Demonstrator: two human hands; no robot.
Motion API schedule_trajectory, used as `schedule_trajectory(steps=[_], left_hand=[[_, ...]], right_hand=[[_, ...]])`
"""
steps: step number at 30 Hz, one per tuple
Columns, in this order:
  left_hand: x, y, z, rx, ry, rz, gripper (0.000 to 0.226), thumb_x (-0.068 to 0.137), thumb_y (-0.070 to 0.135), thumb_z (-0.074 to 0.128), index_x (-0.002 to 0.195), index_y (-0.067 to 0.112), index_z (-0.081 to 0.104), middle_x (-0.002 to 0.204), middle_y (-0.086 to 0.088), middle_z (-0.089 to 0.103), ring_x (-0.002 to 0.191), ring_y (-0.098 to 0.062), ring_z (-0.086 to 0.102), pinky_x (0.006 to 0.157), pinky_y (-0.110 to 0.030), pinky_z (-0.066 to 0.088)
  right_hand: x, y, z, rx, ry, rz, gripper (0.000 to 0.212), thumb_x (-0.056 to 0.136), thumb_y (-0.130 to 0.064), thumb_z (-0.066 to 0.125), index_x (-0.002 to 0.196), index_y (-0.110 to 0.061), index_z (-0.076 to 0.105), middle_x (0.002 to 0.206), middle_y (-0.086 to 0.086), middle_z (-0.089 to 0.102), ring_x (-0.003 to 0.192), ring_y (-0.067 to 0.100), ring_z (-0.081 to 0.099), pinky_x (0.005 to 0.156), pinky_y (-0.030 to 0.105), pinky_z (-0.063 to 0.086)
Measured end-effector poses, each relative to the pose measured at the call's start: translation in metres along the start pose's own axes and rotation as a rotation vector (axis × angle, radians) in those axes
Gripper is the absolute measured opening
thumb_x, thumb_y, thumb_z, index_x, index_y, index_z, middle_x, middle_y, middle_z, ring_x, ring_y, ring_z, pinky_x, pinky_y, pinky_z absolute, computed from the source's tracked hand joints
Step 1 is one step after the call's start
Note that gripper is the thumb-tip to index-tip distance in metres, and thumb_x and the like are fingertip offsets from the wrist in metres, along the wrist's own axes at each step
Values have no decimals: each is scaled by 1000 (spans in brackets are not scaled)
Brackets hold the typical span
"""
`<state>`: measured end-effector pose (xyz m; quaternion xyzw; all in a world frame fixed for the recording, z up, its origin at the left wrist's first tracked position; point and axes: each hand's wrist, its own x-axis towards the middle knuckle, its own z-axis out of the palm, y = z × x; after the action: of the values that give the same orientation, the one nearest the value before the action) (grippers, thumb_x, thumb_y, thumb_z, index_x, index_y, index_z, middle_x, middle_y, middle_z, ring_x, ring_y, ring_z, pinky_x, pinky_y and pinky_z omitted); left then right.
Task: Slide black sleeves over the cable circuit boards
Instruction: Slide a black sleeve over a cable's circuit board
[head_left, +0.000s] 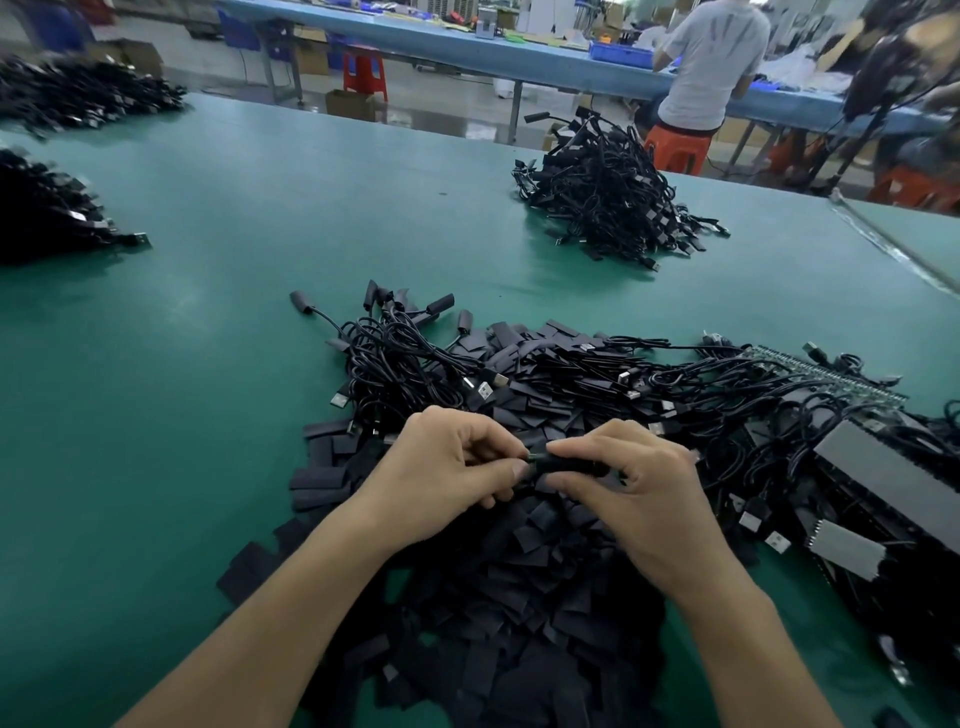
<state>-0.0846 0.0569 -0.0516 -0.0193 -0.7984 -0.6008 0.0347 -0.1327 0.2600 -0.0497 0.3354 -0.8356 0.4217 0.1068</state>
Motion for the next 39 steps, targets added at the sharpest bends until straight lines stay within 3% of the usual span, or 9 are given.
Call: schedule_trajectory(steps=[5, 8, 19, 25, 33, 39], left_hand=[[0, 4, -4, -113, -33, -75, 8, 84, 0, 76, 85, 7, 73, 68, -7, 73, 63, -16, 70, 57, -22, 55], [0, 6, -4, -140, -48, -92, 6, 85, 0, 75, 86, 4, 72, 71, -10, 73, 64, -16, 70, 57, -22, 55], [0, 7, -4, -235, -56, -131, 9, 88, -3, 69, 89, 5, 72, 80, -16, 75, 68, -17, 72, 59, -20, 56], [1, 7, -3, -230, -52, -127, 8, 90, 0, 69, 89, 6, 73, 75, -9, 75, 66, -14, 70, 59, -21, 56], [0, 5, 1, -199, -17, -84, 14, 87, -3, 72, 88, 11, 74, 75, -8, 74, 68, -13, 71, 56, -19, 53], [1, 3, -1, -222, -10, -100, 16, 86, -4, 73, 86, 12, 71, 71, -6, 73, 65, -15, 72, 54, -20, 54]], right_hand=[[0, 2, 4, -78, 41, -138, 22, 78, -26, 78, 99, -18, 78, 89, -10, 67, 85, 15, 64, 72, 34, 53], [0, 5, 5, -120, 50, -186, 23, 78, -21, 80, 100, -15, 77, 89, -7, 67, 83, 16, 64, 69, 38, 55], [0, 4, 7, -102, 36, -204, 16, 86, -15, 74, 102, -15, 74, 93, -7, 65, 87, 14, 63, 73, 34, 54], [-1, 2, 7, -120, 22, -166, 33, 83, -21, 76, 115, -15, 72, 95, -8, 66, 88, 10, 64, 76, 30, 54], [0, 3, 7, -114, 17, -147, 25, 83, -26, 76, 105, -14, 76, 88, -11, 67, 80, 4, 64, 73, 20, 51], [0, 4, 8, -125, 2, -144, 24, 85, -29, 73, 104, -16, 76, 85, -10, 68, 79, 8, 64, 71, 28, 54]])
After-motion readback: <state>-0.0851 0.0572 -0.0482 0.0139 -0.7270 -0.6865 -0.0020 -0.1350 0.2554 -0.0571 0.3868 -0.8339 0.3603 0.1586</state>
